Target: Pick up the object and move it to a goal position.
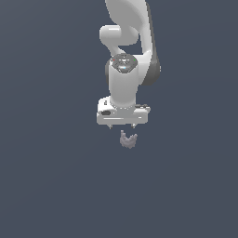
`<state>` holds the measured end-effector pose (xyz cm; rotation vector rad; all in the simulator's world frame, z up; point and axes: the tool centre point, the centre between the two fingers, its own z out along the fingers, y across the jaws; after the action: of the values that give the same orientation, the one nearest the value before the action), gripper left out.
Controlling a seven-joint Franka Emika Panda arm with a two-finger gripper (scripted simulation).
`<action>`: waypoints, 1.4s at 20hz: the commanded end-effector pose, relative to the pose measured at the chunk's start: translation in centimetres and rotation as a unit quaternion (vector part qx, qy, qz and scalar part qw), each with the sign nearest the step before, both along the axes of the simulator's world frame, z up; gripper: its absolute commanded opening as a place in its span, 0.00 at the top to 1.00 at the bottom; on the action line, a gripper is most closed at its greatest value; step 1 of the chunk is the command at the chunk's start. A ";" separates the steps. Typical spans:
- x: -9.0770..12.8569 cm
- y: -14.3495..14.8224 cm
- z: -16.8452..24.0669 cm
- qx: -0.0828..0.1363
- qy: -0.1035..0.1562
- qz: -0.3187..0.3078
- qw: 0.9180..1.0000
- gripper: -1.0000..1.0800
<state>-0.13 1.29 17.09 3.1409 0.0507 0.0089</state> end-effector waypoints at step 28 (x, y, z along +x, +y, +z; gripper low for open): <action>-0.6 2.2 -0.9 0.004 0.014 0.096 0.995 0.04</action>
<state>-0.75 3.52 16.22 3.1341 0.3138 -0.0351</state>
